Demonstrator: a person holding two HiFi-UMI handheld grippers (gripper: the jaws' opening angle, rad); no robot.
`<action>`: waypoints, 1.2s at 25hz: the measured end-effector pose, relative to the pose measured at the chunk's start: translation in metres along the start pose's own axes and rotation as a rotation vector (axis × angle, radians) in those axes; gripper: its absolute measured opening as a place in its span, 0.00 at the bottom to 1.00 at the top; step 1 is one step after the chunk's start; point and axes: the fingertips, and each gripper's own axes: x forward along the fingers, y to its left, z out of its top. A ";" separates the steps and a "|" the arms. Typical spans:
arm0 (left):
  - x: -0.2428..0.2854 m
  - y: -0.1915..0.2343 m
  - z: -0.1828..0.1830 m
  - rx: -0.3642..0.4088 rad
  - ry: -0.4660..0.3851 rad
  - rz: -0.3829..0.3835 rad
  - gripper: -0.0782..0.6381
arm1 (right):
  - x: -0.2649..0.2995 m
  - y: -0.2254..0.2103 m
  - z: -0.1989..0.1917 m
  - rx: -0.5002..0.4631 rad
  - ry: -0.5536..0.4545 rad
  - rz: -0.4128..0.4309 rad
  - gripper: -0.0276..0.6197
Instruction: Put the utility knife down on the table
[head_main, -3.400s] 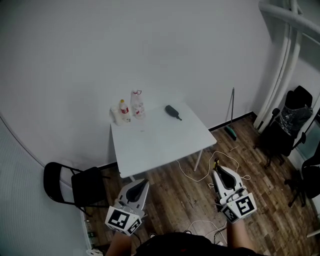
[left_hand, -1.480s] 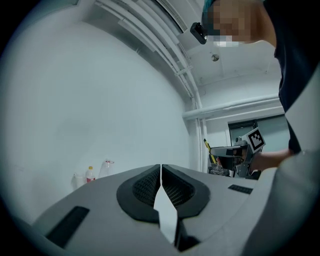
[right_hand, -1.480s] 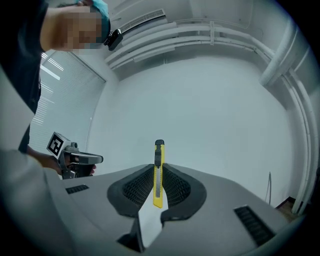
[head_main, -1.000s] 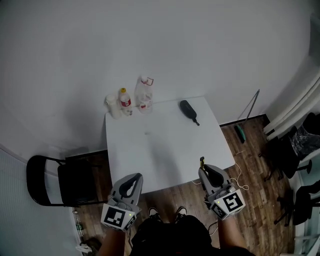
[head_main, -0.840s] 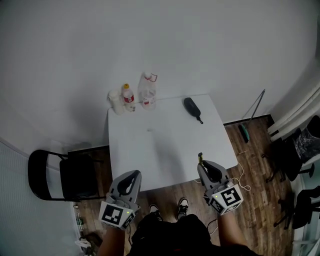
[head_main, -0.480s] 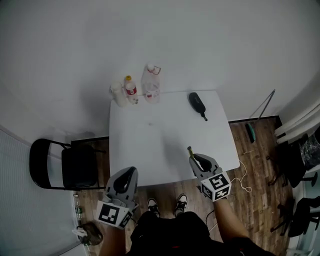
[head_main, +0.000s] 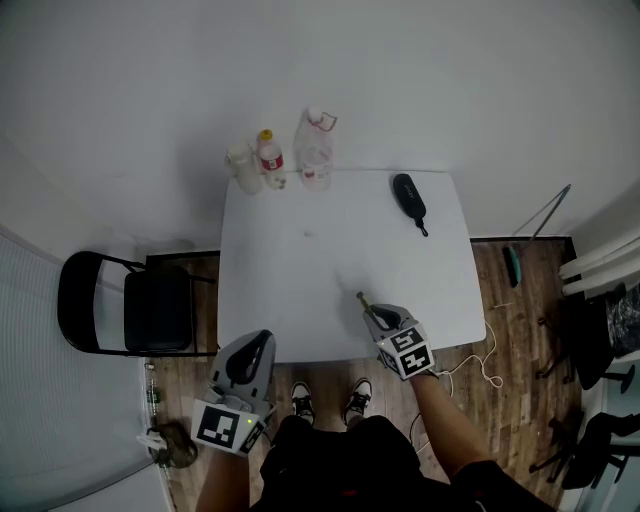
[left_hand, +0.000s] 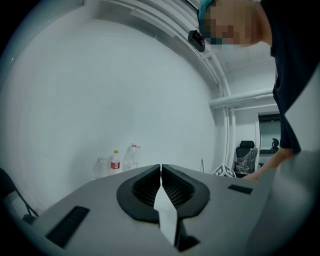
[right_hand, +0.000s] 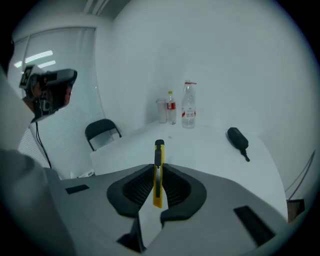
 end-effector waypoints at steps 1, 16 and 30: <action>0.000 0.000 -0.003 0.015 0.012 0.005 0.15 | 0.008 0.002 -0.009 -0.019 0.039 0.011 0.14; 0.003 0.008 -0.022 0.021 0.060 0.008 0.15 | 0.075 -0.005 -0.093 -0.038 0.376 0.005 0.14; -0.007 0.012 -0.037 -0.013 0.083 0.008 0.15 | 0.074 -0.003 -0.097 -0.034 0.403 -0.011 0.22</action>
